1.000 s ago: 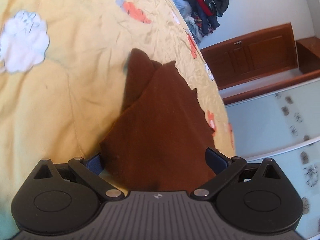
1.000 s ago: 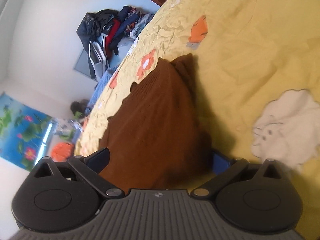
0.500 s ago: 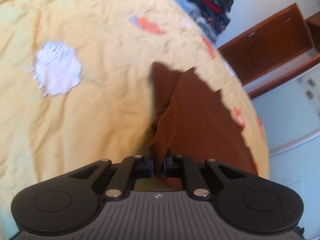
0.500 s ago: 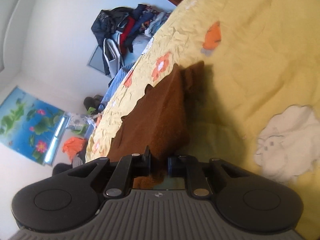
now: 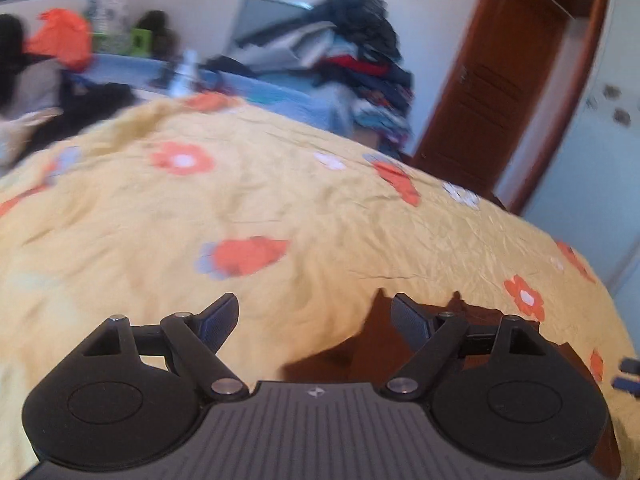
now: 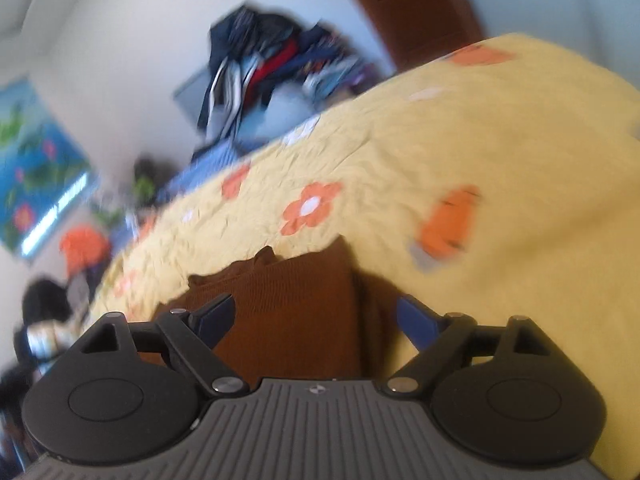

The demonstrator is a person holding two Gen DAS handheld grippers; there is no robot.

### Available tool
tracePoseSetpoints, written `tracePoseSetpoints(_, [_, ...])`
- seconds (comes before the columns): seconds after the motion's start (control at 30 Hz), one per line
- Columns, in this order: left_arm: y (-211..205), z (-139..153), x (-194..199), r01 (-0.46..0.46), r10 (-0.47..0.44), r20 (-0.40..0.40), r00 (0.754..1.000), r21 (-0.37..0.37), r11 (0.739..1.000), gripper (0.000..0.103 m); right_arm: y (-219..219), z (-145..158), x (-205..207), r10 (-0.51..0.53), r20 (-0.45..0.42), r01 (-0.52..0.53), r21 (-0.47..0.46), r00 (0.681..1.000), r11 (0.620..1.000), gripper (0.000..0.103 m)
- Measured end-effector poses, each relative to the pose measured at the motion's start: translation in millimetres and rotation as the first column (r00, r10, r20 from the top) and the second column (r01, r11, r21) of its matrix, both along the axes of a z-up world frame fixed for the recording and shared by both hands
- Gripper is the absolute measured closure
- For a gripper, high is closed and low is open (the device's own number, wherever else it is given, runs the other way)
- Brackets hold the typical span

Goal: Fold small clothes

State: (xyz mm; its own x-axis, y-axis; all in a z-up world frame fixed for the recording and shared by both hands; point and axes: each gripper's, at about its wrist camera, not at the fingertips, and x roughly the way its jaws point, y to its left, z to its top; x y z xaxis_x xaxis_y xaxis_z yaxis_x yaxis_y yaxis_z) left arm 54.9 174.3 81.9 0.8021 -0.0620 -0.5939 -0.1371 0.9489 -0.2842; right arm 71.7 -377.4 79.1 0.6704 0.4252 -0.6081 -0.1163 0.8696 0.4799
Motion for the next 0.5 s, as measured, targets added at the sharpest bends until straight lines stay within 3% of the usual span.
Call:
tracePoseSetpoints(0.07, [-18.5,-16.2,41.1,0.042,-0.041,-0.056,0.998,0.007,0.999,0.02,14.5,-9.8,39.1,0.032,-0.043,-0.034,-0.031,0.999,0.999,0.016])
tracePoseSetpoints(0.13, [-32.5,-32.1,76.5,0.08,-0.082,-0.128,0.988,-0.018,0.997,0.029,30.4,-19.5,64.0,0.045,-0.084,-0.05,-0.065,0.995,0.997,0.017])
tracePoseSetpoints(0.17, [-37.3,-40.0,88.7,0.1,-0.104,-0.163,0.981,-0.034,0.994,0.038,37.6,-25.1,71.7,0.056,-0.103,-0.064,-0.077,0.993,0.995,0.019])
tracePoseSetpoints(0.2, [-43.1,-49.3,97.2,0.124,-0.13,-0.198,0.972,-0.044,0.991,0.061,43.3,-30.6,77.9,0.068,-0.119,-0.078,-0.084,0.991,0.993,0.025])
tracePoseSetpoints(0.23, [-47.5,-57.2,102.8,0.136,-0.144,-0.226,0.963,-0.048,0.989,0.083,48.9,-35.2,79.6,0.09,-0.121,-0.101,-0.092,0.989,0.991,0.036])
tracePoseSetpoints(0.27, [-51.1,-62.0,103.2,0.147,-0.152,-0.235,0.96,-0.037,0.988,0.099,55.1,-38.4,79.9,0.116,-0.11,-0.129,-0.119,0.987,0.985,0.075])
tracePoseSetpoints(0.3, [-54.2,-60.8,101.0,0.146,-0.144,-0.214,0.966,-0.007,0.989,0.099,59.4,-37.2,78.1,0.128,-0.083,-0.14,-0.147,0.988,0.979,0.086])
tracePoseSetpoints(0.43, [-48.8,-44.6,81.6,0.088,-0.08,-0.103,0.991,0.074,0.993,0.099,56.3,-5.6,59.9,0.133,0.116,-0.117,-0.136,0.984,0.984,0.086])
tracePoseSetpoints(0.5, [-45.5,-55.1,91.2,0.075,-0.055,-0.153,0.987,0.128,0.989,0.099,51.5,-7.9,61.6,0.115,0.131,-0.1,-0.118,0.985,0.988,0.088])
